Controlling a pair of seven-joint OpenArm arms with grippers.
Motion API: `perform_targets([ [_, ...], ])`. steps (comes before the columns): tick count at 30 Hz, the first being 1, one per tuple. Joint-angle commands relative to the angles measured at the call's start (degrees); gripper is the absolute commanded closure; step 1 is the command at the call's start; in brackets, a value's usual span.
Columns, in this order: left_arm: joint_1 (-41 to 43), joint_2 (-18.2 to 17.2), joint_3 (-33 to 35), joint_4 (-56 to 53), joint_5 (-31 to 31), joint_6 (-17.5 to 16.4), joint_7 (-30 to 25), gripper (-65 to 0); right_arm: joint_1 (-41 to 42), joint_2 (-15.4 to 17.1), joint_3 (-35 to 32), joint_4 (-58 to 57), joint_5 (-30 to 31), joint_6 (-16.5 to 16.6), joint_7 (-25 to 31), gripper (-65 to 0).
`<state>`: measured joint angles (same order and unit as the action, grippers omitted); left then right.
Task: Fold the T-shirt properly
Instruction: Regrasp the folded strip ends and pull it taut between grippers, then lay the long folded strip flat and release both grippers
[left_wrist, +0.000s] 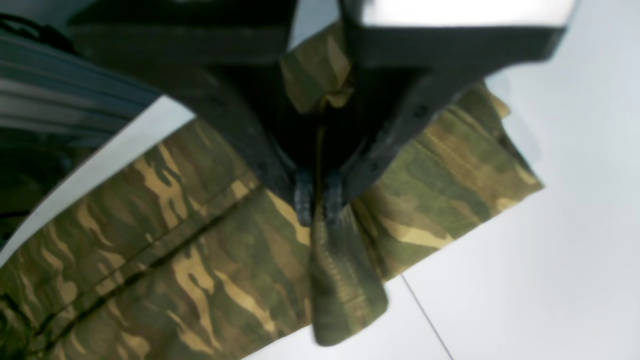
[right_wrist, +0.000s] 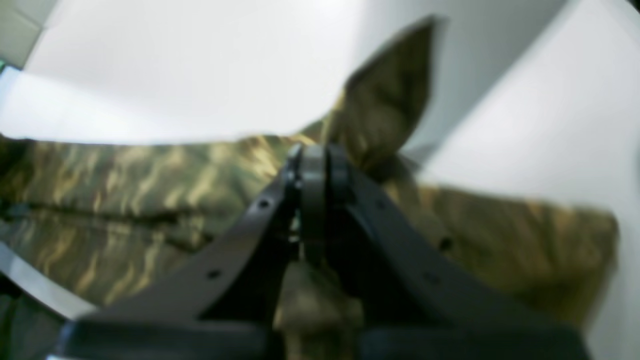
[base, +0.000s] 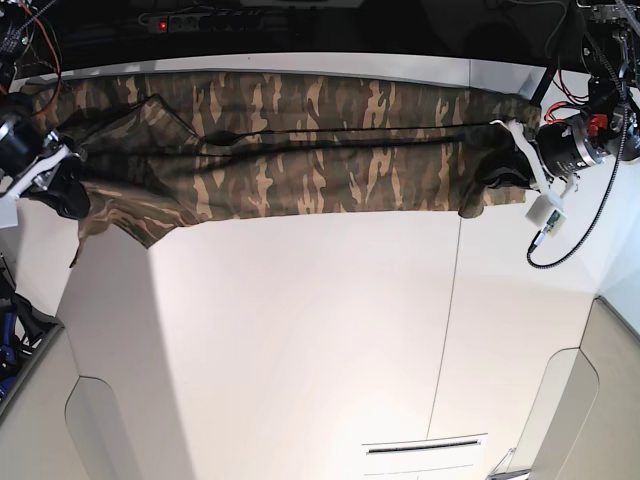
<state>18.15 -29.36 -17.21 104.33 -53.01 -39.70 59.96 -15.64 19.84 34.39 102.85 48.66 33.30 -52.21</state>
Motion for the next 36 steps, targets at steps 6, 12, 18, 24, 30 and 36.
perform_targets([
  [6, 0.1, -0.8, -0.9, 1.7, 1.0, -0.2, -1.0, 0.0, -5.9, 0.9, 5.3, 4.0, 4.5, 0.6, -0.8, 0.0],
  [12, 1.2, -0.8, -5.4, 2.1, 0.9, -0.3, -0.9, 0.0, -10.0, 0.9, 5.8, 4.9, 5.0, 0.6, -1.8, 0.0],
  [18, 6.8, -0.8, -9.7, 3.6, -1.5, -0.3, -1.0, 0.0, -12.1, -0.8, 5.8, 4.8, 3.0, 0.6, -2.1, 0.0],
  [24, 7.7, -0.8, -10.6, 3.6, -1.5, -0.3, -1.3, -15.7, -12.5, -6.7, 5.8, 4.2, 1.3, 0.6, -2.1, 0.0],
  [30, 7.7, -0.8, -10.6, 3.6, -1.5, -0.3, -2.8, -21.2, -12.4, -7.6, 6.1, 4.3, 1.7, 0.4, -3.9, -27.4],
  [36, 7.7, -0.8, -12.4, 3.6, -1.4, -0.3, -3.2, -21.2, -12.4, -7.7, 10.2, 7.1, 7.9, 0.6, -6.1, -27.3],
])
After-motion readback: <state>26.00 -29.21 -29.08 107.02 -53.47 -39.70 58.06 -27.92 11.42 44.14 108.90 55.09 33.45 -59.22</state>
